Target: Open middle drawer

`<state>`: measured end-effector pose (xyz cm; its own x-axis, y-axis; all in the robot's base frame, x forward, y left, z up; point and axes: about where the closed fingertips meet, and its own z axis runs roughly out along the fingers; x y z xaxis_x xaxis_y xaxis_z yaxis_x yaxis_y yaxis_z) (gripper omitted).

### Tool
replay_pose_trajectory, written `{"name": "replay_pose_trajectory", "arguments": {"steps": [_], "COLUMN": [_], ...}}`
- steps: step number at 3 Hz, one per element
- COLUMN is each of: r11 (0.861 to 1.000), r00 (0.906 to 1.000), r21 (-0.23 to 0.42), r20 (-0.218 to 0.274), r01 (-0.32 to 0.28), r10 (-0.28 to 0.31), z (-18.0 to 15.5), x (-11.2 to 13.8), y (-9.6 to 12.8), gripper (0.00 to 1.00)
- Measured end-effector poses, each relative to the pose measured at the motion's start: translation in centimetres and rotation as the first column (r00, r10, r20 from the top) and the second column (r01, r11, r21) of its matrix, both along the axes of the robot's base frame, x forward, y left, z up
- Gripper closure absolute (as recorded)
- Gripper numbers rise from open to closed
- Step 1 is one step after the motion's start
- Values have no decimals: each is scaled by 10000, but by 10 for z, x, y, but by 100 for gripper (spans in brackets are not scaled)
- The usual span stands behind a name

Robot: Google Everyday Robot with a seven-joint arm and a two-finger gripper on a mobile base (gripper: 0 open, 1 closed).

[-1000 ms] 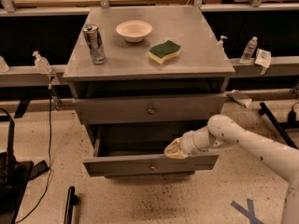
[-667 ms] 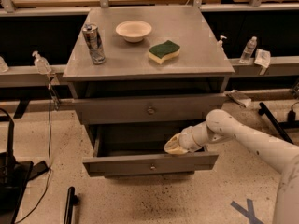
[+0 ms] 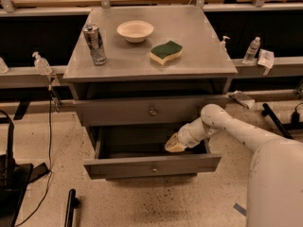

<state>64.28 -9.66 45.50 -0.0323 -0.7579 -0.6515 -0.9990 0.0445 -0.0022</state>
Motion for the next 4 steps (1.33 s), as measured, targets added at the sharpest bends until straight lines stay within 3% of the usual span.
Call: {"name": "replay_pose_trajectory", "arguments": {"steps": [1,4], "r11": [9997,9998], "r00": [9996,9992], "r21": [-237,-96], "r20": [-270,-357], "r01": [34,-179], "r10": [-41,175], "z": [-21,-31], "x": [12,-11], "y": [12,20], "gripper": [100,100]}}
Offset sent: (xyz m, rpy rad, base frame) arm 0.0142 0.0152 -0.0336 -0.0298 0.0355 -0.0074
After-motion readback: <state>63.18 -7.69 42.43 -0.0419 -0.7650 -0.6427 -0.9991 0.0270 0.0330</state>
